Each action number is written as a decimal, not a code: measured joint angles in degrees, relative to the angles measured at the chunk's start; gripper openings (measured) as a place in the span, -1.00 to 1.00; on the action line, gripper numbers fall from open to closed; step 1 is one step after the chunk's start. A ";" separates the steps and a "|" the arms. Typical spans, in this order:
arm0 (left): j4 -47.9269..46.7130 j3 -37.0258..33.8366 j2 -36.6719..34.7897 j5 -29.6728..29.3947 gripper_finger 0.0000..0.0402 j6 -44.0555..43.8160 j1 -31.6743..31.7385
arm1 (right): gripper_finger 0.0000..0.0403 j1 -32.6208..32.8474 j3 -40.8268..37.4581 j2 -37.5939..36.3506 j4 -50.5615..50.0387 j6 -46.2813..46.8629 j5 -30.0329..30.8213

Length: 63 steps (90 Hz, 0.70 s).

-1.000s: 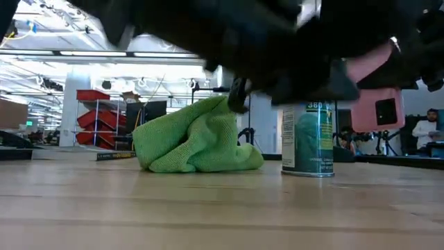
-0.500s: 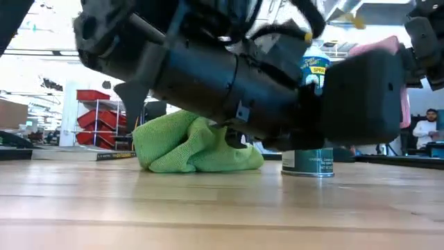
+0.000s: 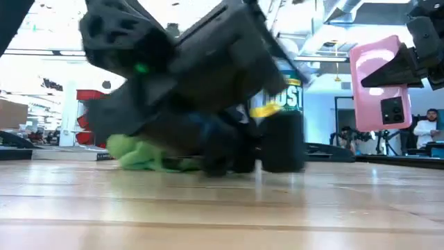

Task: Apply microfiber cloth
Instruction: Spray the pink cellphone using the spray bottle

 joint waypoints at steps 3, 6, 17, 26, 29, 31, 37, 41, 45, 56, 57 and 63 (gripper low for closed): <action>0.60 0.00 -0.02 -0.30 -1.00 -0.07 -0.70 | -0.94 0.00 0.00 0.00 -0.10 -0.14 -0.01; 2.42 0.00 -0.02 -0.20 -1.00 1.74 -1.32 | -0.94 0.00 0.00 0.00 -0.06 -0.65 -0.02; 15.14 -0.02 0.25 1.01 -1.00 17.81 -4.04 | -0.94 0.00 0.00 0.00 -0.03 -0.78 0.17; 28.42 0.00 -0.09 1.09 -1.00 31.39 -5.06 | -0.94 0.00 0.00 0.00 0.01 -0.91 0.29; 32.40 0.00 -0.10 1.18 -1.00 35.68 -5.00 | -0.94 0.00 0.00 0.00 0.03 -0.93 0.38; 34.69 0.00 -0.10 1.56 -1.00 38.67 -4.89 | -0.94 0.00 0.00 0.00 0.03 -0.93 0.48; 41.06 0.00 -0.10 4.09 -1.00 47.11 -4.18 | -0.94 0.00 0.00 0.00 0.03 -0.93 1.03; 44.93 -0.01 -0.10 6.83 -1.00 51.53 -3.51 | -0.94 0.00 0.00 0.00 0.13 -0.93 1.22; 47.84 0.03 -0.10 9.52 -1.00 54.43 -2.69 | -0.94 0.00 0.00 0.00 0.16 -0.93 1.24; 49.41 0.02 -0.10 10.98 -1.00 57.00 -0.10 | -0.94 0.00 0.00 0.00 0.16 -0.93 1.26; 49.43 0.02 -0.10 11.10 -1.00 57.20 0.17 | -0.94 0.00 0.00 0.00 0.16 -0.93 1.26; 50.07 0.02 -0.10 13.29 -1.00 58.77 1.62 | -0.94 0.00 0.00 0.00 0.16 -0.94 1.26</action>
